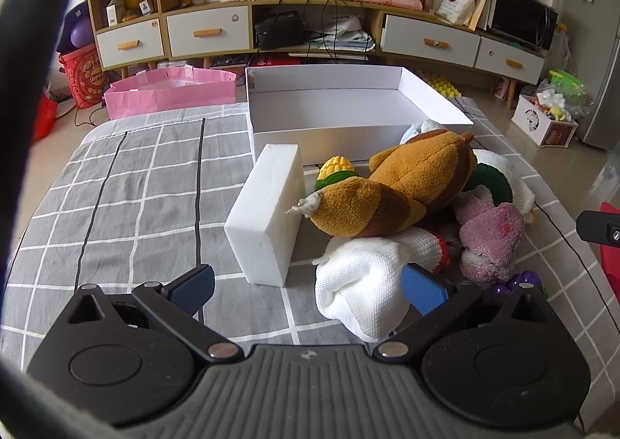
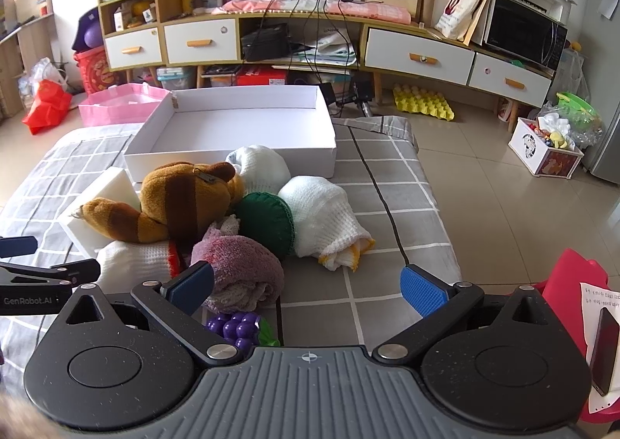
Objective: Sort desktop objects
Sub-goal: 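Grasp the brown raccoon plush with the left gripper while the right gripper grasps the pink towel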
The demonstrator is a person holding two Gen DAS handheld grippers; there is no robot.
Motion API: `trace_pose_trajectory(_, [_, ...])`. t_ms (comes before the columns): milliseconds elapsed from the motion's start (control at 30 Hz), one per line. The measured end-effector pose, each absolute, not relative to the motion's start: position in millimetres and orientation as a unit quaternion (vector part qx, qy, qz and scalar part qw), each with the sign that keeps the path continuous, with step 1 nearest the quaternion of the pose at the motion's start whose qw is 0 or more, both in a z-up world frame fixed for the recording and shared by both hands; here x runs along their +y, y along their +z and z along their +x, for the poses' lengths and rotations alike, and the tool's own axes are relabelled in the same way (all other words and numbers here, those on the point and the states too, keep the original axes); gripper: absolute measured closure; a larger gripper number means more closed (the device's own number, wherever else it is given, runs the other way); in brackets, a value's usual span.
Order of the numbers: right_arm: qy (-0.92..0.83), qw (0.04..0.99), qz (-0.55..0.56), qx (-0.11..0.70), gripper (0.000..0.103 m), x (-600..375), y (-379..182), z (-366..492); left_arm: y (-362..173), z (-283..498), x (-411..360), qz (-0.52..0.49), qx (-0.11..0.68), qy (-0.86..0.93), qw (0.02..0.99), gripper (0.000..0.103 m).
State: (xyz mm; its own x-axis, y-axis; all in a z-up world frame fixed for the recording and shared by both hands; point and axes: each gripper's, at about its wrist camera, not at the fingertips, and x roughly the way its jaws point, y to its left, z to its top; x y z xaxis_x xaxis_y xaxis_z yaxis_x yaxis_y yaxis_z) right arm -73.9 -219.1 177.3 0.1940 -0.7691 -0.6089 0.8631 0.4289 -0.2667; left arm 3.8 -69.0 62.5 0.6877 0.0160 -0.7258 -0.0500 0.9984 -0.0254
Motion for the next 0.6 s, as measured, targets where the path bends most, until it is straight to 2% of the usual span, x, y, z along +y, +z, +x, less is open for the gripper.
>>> trace_pose_trajectory(367, [-0.509, 0.773, 0.090, 0.368, 0.000, -240, 170, -65, 65, 22, -47, -0.068, 0.408, 0.011, 0.911, 0.001])
trace_pose_trajectory(600, [-0.492, 0.778, 0.156, 0.360, 0.000, -264, 167, -74, 74, 38, -36, -0.068, 0.414, 0.019, 0.908, 0.001])
